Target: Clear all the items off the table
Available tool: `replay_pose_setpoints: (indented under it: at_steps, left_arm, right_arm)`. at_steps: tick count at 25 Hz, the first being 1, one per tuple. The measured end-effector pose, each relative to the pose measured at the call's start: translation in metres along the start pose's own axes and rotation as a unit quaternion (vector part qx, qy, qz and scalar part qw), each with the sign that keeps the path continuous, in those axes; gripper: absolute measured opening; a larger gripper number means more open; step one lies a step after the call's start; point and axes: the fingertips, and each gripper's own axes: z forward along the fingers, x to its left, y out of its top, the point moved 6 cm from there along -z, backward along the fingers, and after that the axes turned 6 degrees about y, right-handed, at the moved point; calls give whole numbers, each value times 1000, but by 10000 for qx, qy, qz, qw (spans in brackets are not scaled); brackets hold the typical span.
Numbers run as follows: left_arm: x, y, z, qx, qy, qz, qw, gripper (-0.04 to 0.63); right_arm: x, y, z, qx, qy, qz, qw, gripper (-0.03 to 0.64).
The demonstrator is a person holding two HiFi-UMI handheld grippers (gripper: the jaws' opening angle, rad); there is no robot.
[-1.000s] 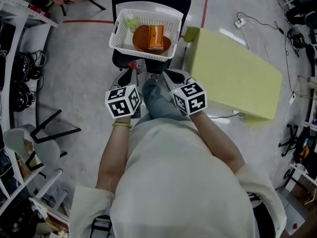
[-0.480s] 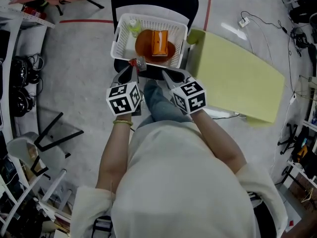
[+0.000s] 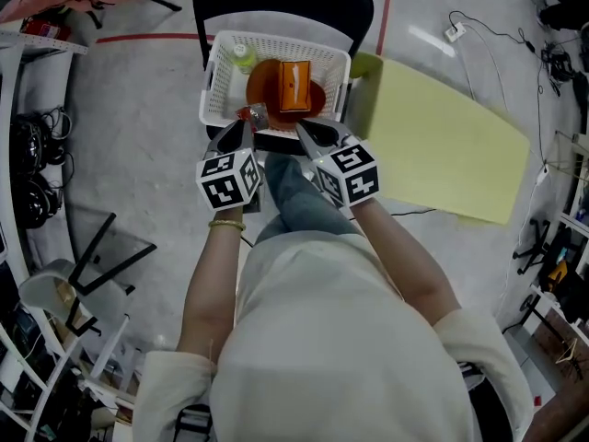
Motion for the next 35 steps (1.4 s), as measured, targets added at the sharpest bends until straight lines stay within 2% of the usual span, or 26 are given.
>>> replay_pose_setpoints:
  at_steps: [17, 21, 22, 24, 25, 29, 35]
  left_arm:
    - [-8, 10, 83, 708, -115, 314, 9969, 26]
    - [-8, 12, 91, 777, -192, 187, 9966, 35]
    - [-9, 12, 92, 811, -255, 137, 9963, 54]
    - [-12, 12, 93, 882, -410, 71, 9952, 190]
    - [-14, 12, 94, 903, -447, 64, 9949, 202]
    - [-17, 12, 91, 894, -389, 144, 9951, 206]
    - [-17, 10, 81, 826, -328, 64, 9960, 204]
  right_arm:
    - [-53, 5, 39, 32, -232, 634, 9977, -2]
    - [-56, 6, 43, 31, -242, 685, 9974, -2]
    - [-56, 6, 43, 38, -235, 688, 9973, -2]
    - [-57, 6, 43, 45, -224, 693, 9973, -2]
    - [-57, 6, 42, 43, -222, 700, 9973, -2]
    - [-57, 4, 39, 18, -215, 718, 9972, -2]
    - [-53, 3, 32, -49, -245, 726, 9970, -2]
